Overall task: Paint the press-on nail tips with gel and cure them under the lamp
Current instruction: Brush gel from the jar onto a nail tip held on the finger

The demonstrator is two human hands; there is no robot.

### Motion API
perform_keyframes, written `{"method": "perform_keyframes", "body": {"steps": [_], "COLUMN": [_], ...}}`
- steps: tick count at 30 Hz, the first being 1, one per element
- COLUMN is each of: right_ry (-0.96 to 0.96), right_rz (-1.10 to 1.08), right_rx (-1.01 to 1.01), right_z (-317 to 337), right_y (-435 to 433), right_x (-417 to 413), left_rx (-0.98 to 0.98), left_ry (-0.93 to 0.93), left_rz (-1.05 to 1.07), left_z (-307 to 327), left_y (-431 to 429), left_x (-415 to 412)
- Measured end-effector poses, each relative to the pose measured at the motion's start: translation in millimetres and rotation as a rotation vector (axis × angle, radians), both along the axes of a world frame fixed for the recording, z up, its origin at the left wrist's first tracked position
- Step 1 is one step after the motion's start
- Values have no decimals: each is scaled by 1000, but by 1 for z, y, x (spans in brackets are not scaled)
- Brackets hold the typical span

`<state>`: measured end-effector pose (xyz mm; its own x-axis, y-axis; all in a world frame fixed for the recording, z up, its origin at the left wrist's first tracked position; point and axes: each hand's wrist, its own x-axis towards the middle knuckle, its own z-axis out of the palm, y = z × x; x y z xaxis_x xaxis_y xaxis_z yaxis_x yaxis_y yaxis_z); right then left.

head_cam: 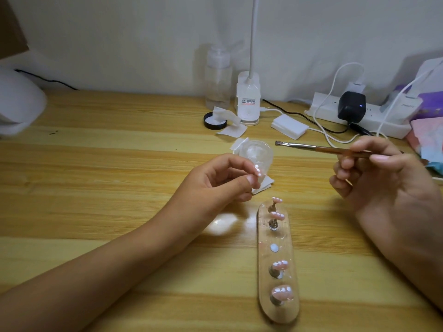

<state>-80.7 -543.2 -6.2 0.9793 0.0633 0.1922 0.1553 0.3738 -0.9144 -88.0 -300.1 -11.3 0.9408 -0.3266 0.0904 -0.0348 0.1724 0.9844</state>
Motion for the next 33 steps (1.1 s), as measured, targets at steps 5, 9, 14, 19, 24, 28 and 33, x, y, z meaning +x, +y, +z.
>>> {"method": "perform_keyframes", "body": {"steps": [5,9,14,19,24,28,33], "right_ry": [48,118,142,133,116,92,71], "right_rz": [1,12,-39,-96,-75,-50,-33], "right_rx": [64,114,142,34,-12,-55,-79], "right_z": [-1,1,3,2,4,4,3], "right_y": [1,-1,2,5,10,12,12], "right_x": [2,5,6,-2,-6,-8,-9], "left_rx": [24,19,40,72,103,102,118], "left_ry": [-22,-21,-47,-60,-68,-59,-64], "left_rz": [-8,10,25,28,5,3,-8], "left_z": [0,1,1,1,1,0,0], "left_y": [0,0,0,0,0,0,0], "left_x": [-1,-2,-1,-1,-1,-1,-1]}}
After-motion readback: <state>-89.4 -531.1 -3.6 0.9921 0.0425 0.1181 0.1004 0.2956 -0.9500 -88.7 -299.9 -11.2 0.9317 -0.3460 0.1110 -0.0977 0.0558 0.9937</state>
